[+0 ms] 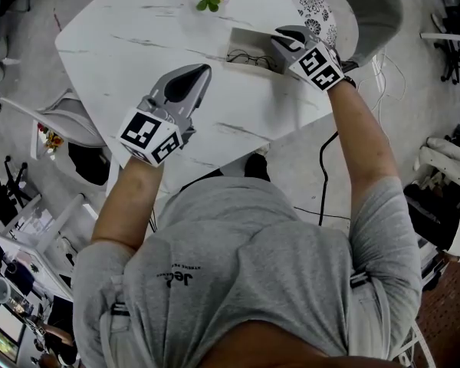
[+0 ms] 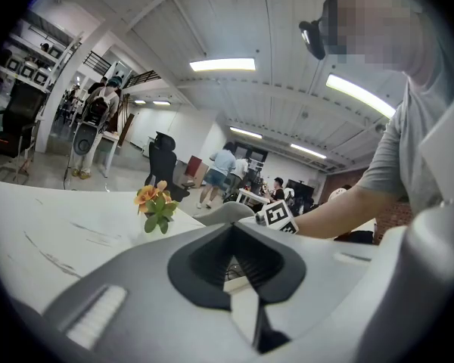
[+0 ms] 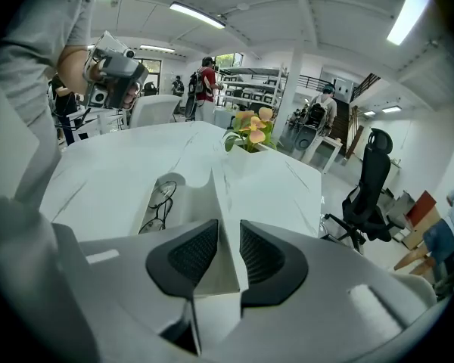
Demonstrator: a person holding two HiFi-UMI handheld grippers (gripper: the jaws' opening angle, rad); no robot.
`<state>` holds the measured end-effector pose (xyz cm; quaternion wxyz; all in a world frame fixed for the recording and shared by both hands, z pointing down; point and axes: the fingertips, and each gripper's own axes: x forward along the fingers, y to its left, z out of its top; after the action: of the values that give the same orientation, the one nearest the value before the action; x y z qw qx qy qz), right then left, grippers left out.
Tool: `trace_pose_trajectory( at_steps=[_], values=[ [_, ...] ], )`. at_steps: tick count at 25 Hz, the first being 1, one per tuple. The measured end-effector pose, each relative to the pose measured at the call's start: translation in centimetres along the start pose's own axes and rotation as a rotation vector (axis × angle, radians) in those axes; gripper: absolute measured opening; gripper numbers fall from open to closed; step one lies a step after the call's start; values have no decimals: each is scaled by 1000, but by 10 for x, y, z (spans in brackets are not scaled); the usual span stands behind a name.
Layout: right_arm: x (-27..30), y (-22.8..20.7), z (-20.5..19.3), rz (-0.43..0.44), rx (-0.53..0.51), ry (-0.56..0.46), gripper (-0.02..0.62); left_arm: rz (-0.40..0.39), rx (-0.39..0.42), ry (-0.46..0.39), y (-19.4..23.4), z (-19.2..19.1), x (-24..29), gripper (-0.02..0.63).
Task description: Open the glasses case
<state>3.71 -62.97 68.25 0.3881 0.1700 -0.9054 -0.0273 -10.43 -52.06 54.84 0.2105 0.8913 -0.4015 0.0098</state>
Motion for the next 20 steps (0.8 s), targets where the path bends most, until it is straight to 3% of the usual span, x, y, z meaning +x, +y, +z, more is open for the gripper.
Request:
trace_pose_trajectory(
  at_steps=[5, 20],
  values=[
    [-19, -7, 14, -34, 29, -42, 118, -13, 18, -4, -8, 9, 1, 49],
    [-179, -23, 92, -181, 141, -269, 118, -83, 74, -82, -87, 102, 6, 49]
  ],
)
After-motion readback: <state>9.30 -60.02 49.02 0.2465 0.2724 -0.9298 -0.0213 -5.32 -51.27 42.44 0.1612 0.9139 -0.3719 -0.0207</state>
